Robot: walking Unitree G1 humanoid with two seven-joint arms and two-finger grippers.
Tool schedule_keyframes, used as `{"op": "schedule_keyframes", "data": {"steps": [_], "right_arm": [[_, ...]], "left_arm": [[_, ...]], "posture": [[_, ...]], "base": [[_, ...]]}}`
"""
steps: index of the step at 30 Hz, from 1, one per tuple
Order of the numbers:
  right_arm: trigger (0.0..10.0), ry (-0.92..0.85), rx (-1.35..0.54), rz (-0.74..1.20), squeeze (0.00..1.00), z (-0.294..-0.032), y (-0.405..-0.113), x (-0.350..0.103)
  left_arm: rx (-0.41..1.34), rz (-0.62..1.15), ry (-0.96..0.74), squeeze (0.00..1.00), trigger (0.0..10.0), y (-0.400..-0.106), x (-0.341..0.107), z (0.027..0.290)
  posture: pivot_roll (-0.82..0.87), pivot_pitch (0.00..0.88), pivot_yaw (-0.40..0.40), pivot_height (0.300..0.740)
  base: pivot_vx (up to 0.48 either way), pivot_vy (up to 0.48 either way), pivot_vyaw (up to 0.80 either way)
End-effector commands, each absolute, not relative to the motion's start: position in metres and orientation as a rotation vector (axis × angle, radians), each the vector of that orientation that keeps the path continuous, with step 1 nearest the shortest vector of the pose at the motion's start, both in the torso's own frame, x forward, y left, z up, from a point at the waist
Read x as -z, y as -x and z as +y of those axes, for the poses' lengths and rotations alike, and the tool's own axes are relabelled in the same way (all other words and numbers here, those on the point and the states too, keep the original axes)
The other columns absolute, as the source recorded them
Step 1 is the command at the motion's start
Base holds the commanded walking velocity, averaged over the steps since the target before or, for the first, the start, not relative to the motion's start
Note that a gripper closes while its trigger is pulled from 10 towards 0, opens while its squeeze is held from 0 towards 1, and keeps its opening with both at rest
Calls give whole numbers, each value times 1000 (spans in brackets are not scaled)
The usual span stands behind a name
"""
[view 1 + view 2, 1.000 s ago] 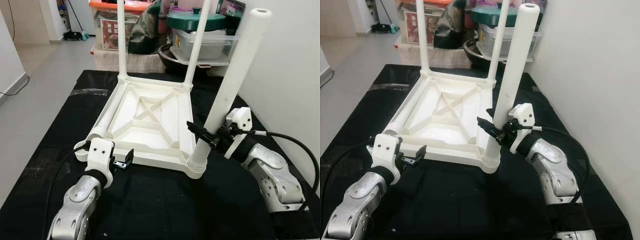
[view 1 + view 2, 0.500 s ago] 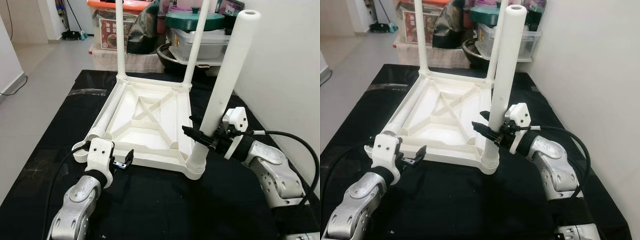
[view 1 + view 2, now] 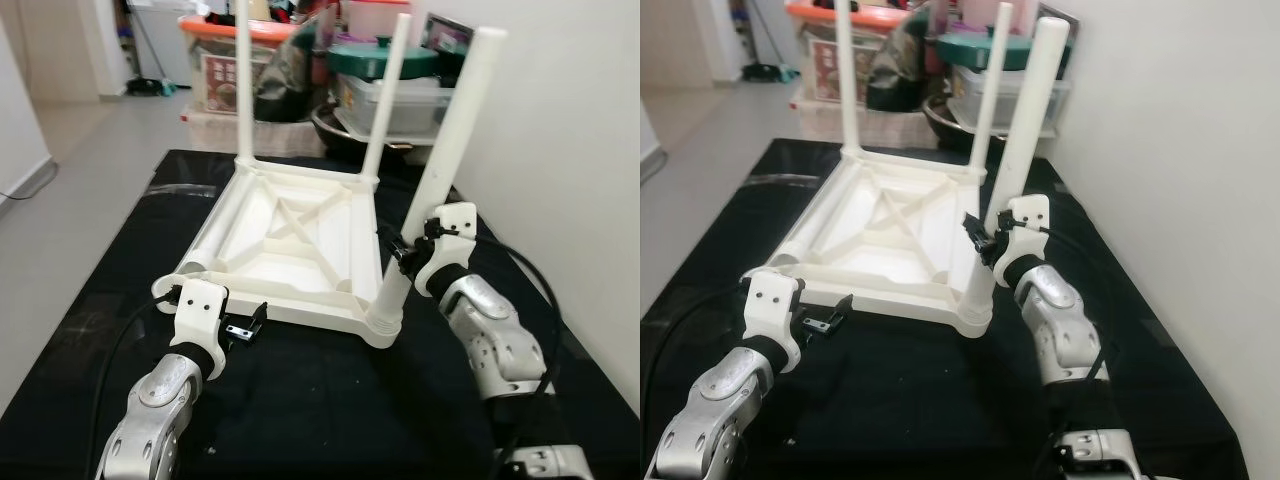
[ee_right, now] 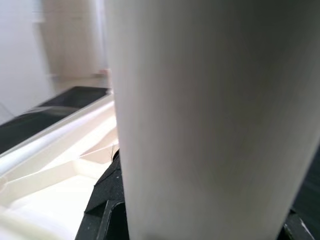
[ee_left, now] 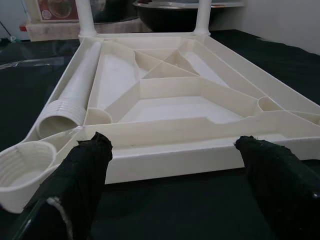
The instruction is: Building children table
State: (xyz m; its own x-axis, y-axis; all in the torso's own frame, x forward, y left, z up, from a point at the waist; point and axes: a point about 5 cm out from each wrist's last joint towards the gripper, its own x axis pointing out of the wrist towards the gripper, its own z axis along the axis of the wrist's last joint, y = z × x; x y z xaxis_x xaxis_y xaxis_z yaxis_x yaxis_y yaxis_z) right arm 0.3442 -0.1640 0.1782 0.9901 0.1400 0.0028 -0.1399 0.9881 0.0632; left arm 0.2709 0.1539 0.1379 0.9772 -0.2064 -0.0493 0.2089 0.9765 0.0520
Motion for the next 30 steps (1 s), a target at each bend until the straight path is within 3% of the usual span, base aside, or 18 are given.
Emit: {"op": "schedule_keyframes", "data": {"steps": [1, 13, 30], "right_arm": [[10000, -35, 0, 172, 0, -183, -336, -140], [10000, -66, 491, 175, 0, -200, -331, -140], [10000, -102, 562, 143, 0, -190, -328, -149]], "left_arm": [[208, 52, -60, 0, 10000, -271, -135, 153], [173, 77, -78, 0, 10000, -273, -131, 158], [146, 91, -82, 0, 10000, -275, -130, 160]], "posture": [[54, 0, -103, 740], [59, 0, -107, 740], [54, 0, -104, 740]], "base": [[0, 0, 0], [0, 0, 0], [0, 0, 0]]}}
